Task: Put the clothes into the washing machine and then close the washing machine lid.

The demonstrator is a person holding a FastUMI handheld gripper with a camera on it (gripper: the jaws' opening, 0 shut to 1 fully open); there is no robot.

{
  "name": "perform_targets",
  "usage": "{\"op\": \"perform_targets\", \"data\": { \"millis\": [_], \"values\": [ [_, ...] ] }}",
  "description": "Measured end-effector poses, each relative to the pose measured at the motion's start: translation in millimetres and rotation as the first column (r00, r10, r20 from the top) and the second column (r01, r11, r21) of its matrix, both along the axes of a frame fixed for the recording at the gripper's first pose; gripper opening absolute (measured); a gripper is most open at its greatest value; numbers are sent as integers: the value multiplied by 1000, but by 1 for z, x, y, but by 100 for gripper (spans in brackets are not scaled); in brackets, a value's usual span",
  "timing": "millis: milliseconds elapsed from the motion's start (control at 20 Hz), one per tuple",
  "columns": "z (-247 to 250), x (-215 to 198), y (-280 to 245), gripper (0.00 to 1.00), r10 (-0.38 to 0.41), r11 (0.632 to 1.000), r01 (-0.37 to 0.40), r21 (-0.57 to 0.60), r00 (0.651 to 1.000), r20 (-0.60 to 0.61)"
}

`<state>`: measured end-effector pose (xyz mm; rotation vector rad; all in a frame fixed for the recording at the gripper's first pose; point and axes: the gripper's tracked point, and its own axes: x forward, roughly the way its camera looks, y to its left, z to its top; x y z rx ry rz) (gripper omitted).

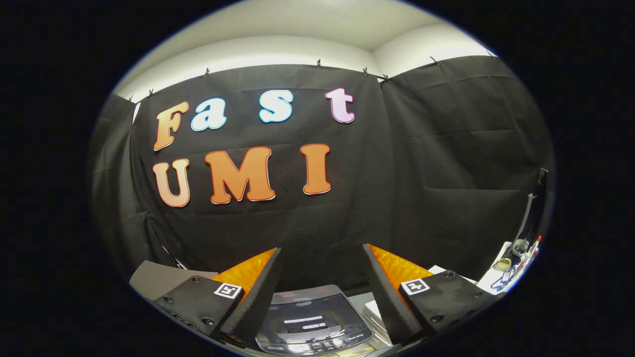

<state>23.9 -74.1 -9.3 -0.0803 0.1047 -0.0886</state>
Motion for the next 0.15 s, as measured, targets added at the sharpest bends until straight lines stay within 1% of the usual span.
{"op": "perform_targets", "data": {
  "millis": [150],
  "values": [
    [-1, -2, -1, 100, 3, 1000, -3, 5, 1000, 1]
  ]
}}
